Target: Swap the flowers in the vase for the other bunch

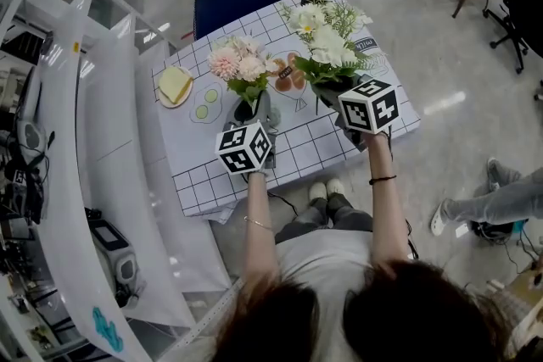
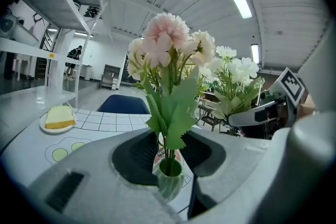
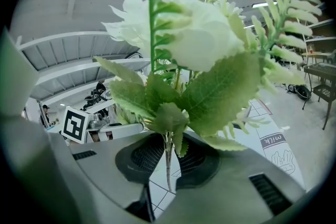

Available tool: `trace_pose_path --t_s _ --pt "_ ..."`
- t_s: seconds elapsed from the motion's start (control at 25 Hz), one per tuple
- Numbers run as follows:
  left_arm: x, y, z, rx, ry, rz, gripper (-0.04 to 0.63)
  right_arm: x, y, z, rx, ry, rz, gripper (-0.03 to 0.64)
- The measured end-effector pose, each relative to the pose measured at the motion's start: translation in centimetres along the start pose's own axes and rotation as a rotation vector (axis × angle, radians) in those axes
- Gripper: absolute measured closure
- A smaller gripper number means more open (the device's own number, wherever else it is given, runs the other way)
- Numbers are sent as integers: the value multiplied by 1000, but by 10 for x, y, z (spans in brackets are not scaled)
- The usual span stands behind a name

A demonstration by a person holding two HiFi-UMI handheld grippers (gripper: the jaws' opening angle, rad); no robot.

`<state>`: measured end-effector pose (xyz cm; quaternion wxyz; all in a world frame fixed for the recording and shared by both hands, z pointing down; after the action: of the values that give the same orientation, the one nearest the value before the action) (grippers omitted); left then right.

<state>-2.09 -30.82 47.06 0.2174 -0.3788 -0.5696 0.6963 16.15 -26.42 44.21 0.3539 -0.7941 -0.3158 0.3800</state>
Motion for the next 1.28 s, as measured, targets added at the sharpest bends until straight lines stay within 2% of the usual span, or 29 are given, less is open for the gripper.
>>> trace_pose_path --t_s 0.88,1.28 --pt "27 63 4 -40 33 -191 492 -1 11 10 42 34 -6 563" --pt "49 79 6 -15 44 -237 494 -3 13 15 48 62 -13 563"
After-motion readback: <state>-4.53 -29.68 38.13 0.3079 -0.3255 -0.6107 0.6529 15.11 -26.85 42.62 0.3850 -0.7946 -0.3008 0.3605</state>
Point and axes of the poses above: the fingertips, and each gripper's own axes: x backward along the fingers, z to its left, y out of its top, the point moved 5 cm from there along x, backward along the fingers, and after that the axes turned 10 degrees about -x, right-handed, at the moved point
